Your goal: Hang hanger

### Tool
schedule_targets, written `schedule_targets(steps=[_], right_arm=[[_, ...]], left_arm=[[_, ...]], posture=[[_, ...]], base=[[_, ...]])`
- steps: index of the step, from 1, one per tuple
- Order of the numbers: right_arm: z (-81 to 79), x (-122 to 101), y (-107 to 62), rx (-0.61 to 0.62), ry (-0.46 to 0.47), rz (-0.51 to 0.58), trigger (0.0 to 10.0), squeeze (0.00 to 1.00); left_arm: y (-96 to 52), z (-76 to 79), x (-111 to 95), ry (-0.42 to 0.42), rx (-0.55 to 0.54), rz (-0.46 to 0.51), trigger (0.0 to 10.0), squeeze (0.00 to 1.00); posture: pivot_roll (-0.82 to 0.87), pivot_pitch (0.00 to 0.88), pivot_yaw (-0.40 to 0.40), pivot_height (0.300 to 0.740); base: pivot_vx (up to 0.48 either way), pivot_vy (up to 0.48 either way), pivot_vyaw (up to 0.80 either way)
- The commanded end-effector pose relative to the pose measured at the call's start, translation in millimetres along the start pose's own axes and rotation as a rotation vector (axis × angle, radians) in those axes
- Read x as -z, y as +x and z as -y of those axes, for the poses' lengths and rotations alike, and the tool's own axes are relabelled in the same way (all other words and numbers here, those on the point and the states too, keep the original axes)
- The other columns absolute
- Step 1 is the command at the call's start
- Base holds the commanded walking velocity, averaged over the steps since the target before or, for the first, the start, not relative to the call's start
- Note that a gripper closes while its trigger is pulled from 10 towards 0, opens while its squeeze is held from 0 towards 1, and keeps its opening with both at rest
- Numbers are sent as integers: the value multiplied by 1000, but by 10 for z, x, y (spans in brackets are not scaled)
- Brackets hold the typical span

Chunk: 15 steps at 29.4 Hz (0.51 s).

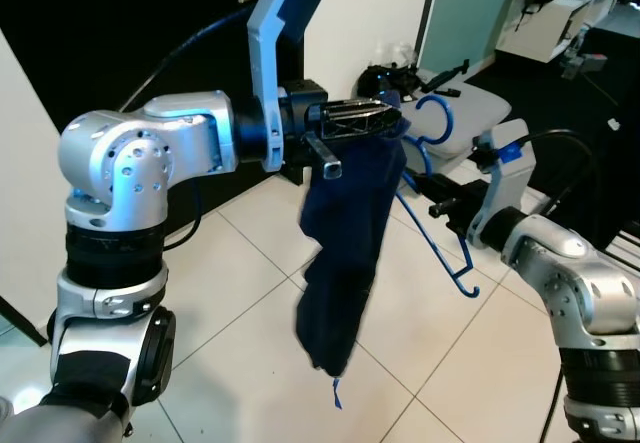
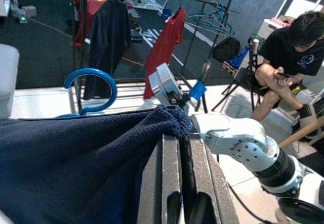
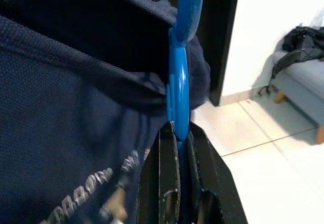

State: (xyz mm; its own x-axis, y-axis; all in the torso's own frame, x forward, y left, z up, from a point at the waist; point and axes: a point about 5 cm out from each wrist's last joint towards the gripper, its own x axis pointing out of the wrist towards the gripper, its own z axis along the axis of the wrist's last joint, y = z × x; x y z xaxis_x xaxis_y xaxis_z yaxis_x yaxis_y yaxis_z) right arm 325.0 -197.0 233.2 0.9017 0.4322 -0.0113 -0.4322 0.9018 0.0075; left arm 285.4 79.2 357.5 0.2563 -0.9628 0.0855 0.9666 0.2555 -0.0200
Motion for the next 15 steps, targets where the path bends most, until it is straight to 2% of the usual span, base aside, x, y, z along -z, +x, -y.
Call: schedule_targets(steps=[1,3,4,6,8,9,10,11,12,13,15], right_arm=[[44,-70,32,41,116,78,10000,0],[44,-70,32,41,116,78,10000,0],[57,-109,51,56,174,118,10000,0],[57,-109,51,56,174,118,10000,0],[168,-344,83,102,411,302,10000,0],[168,-344,83,102,411,302,10000,0],[198,-405,89,111,481,351,10000,0],[198,-405,89,111,481,351,10000,0],[222,-448,97,118,543,392,10000,0],[222,-448,97,118,543,392,10000,0],[236,-480,124,139,610,429,10000,0]], left_arm=[[-34,102,127,50,72,-62,10000,0],[-34,102,127,50,72,-62,10000,0],[-32,103,232,59,74,-103,10000,0],[-32,103,232,59,74,-103,10000,0],[31,140,685,73,61,-251,10000,0],[31,140,685,73,61,-251,10000,0],[51,176,814,74,67,-286,10000,0],[51,176,814,74,67,-286,10000,0],[105,242,947,67,81,-308,10000,0],[105,242,947,67,81,-308,10000,0],[239,400,1096,80,145,-294,10000,0]], posture=[[80,83,-7,740],[80,83,-7,740],[80,83,-7,740],[80,83,-7,740],[82,85,-13,740],[82,85,-13,740],[82,85,-13,740],[82,85,-13,740],[83,85,-13,740],[83,85,-13,740],[83,86,-14,740]], base=[[0,0,0],[0,0,0],[0,0,0],[0,0,0],[0,0,0],[0,0,0],[0,0,0],[0,0,0],[0,0,0],[0,0,0],[0,0,0]])
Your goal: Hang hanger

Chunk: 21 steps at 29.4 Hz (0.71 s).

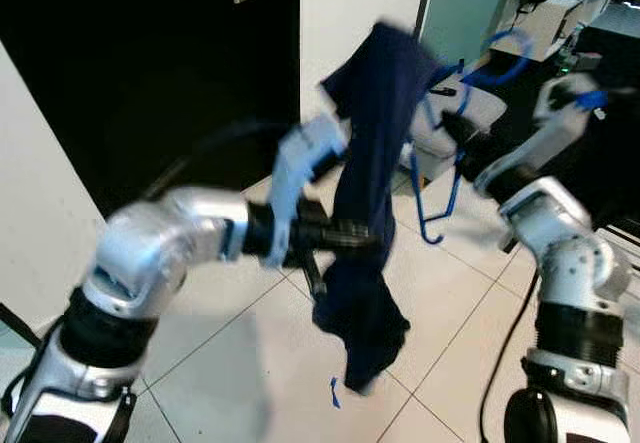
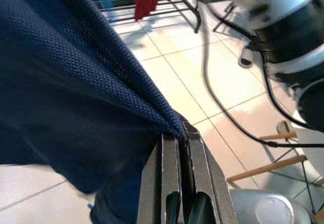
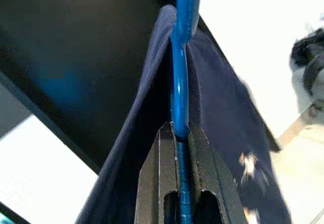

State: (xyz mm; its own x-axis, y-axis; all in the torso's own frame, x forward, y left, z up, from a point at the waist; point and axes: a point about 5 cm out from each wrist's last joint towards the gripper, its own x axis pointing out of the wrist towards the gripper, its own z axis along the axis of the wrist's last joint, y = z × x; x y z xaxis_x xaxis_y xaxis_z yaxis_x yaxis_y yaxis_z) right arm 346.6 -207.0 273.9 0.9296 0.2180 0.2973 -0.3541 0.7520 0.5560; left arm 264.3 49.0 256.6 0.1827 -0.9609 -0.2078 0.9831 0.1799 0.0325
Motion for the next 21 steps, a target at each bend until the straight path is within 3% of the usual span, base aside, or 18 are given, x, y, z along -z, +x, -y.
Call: schedule_targets(steps=[1,2,6,11,21], right_arm=[[7,-91,12,18,35,65,10000,0],[-4,-67,35,30,36,63,10000,0],[-25,-30,60,36,31,54,10000,0],[-178,141,142,-2,82,18,10000,0],[-347,228,194,-84,95,-6,10000,0]], left_arm=[[113,135,28,33,66,2,10000,0],[203,193,56,57,88,13,10000,0],[267,228,56,70,101,33,10000,0],[441,101,41,23,22,87,10000,0],[553,87,203,50,-13,63,10000,0]], posture=[[83,86,-14,740],[79,87,-11,740],[76,85,-10,740],[78,83,-10,740],[76,77,-14,740]], base=[[0,0,0],[0,0,0],[0,0,0],[0,0,0],[0,0,0]])
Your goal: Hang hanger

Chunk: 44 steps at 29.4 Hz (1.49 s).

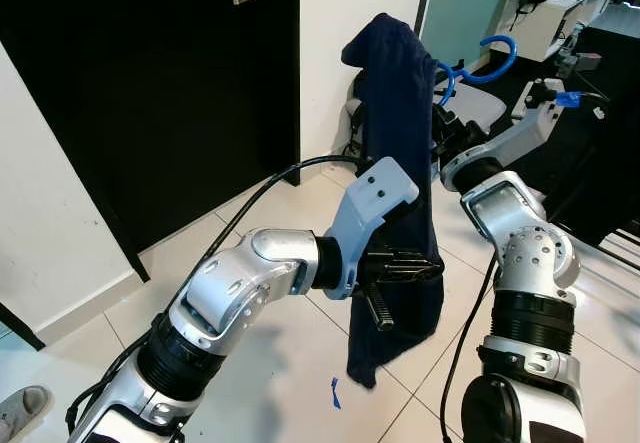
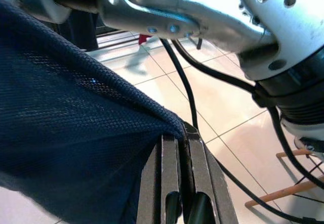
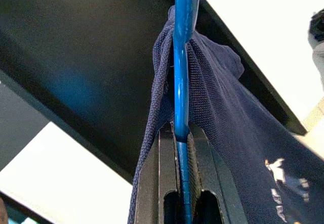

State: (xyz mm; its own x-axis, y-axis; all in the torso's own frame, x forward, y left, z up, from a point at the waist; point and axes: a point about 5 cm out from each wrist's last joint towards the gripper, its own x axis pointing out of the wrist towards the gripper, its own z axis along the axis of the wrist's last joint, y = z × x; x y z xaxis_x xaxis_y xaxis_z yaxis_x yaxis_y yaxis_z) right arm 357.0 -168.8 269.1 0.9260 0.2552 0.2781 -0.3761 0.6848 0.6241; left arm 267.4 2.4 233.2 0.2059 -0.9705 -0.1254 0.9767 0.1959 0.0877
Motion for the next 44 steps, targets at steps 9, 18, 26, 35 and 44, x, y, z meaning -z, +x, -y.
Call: schedule_targets(steps=[9,18,26,35,44], right_arm=[[-266,-21,27,-190,-209,-46,10000,0],[-363,-417,-184,-411,-365,50,10000,0],[-276,-513,-320,-467,-392,70,10000,0],[-176,-407,-653,-674,-419,-109,10000,0],[-13,-368,-956,-792,-435,-333,10000,0]], left_arm=[[124,-21,209,-67,-42,-24,10000,1000],[-223,-105,166,27,29,-61,10000,1000],[-420,-214,28,47,3,-32,10000,1000],[-889,-504,-428,133,-122,95,10000,1000],[-1433,-687,-1022,308,-250,221,10000,490]], posture=[[70,65,-15,740],[76,66,-13,740],[80,68,-13,740],[82,70,-15,740],[83,73,-13,740]], base=[[0,0,0],[0,0,0],[0,0,0],[0,0,0],[0,0,0]])
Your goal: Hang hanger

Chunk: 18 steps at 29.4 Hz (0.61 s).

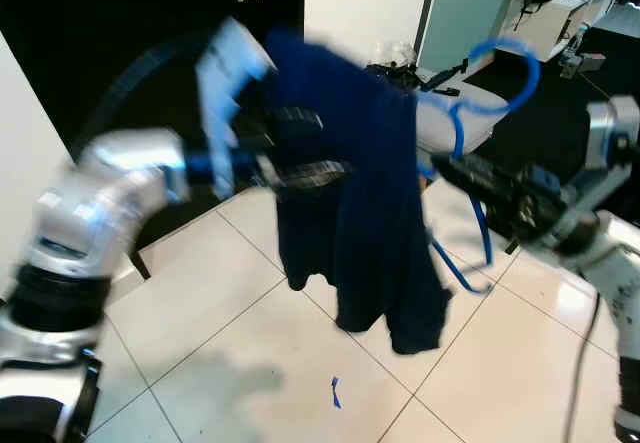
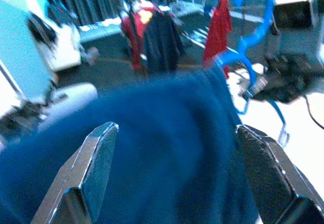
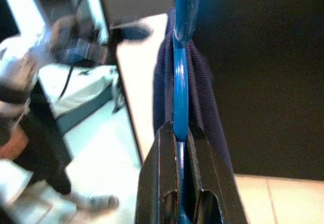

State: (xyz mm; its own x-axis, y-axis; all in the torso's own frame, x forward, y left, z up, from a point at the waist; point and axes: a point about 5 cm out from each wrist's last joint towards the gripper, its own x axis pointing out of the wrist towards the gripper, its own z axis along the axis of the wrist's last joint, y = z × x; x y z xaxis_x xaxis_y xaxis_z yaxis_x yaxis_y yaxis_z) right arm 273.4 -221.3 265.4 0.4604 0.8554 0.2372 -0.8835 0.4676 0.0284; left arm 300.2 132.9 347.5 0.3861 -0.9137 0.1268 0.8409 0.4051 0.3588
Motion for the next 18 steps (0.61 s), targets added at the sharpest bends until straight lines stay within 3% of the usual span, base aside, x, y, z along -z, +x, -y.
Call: schedule_targets(steps=[1,2,4,5,8,10,11,13,14,15,17,18], right_arm=[[-77,-43,14,-73,-11,1,10000,0],[-94,-22,-8,-88,-5,-21,10000,0],[-94,-22,-8,-88,-5,-21,10000,0],[-105,-8,-25,-100,-1,-36,10000,0],[-126,6,-26,-117,0,-48,10000,0],[-164,18,-8,-148,-2,-58,10000,0],[-164,18,-8,-148,-2,-58,10000,0],[-192,29,18,-179,-5,-68,10000,0],[-192,29,18,-179,-5,-68,10000,0],[-204,43,41,-192,-6,-75,10000,0],[-204,43,41,-192,-6,-75,10000,0],[-222,69,74,-210,-4,-87,10000,0]], left_arm=[[-63,-58,-101,27,-6,21,10000,490],[-108,-113,-198,52,-19,40,10000,490],[-108,-113,-198,52,-19,40,10000,490],[-140,-144,-262,66,-25,53,10000,0],[-189,-146,-338,107,15,30,10000,0],[-236,-104,-366,165,108,-60,10000,0],[-236,-104,-366,165,108,-60,10000,0],[-245,-48,-285,188,195,-164,10000,0],[-245,-48,-285,188,195,-164,10000,0],[-235,-35,-203,206,222,-233,10000,0],[-235,-35,-203,206,222,-233,10000,0],[-217,-37,-120,215,240,-292,10000,0]], posture=[[83,73,-13,740],[84,72,-11,740],[84,72,-11,740],[84,72,-11,740],[88,70,-6,740],[94,67,-3,740],[94,67,-3,740],[94,67,-3,740],[94,67,-3,740],[98,65,1,740],[98,65,1,740],[98,64,2,740]], base=[[0,0,0],[0,0,0],[0,0,0],[0,0,0],[0,0,0],[0,0,0],[0,0,0],[0,0,0],[0,0,0],[0,0,0],[0,0,0],[0,0,0]])
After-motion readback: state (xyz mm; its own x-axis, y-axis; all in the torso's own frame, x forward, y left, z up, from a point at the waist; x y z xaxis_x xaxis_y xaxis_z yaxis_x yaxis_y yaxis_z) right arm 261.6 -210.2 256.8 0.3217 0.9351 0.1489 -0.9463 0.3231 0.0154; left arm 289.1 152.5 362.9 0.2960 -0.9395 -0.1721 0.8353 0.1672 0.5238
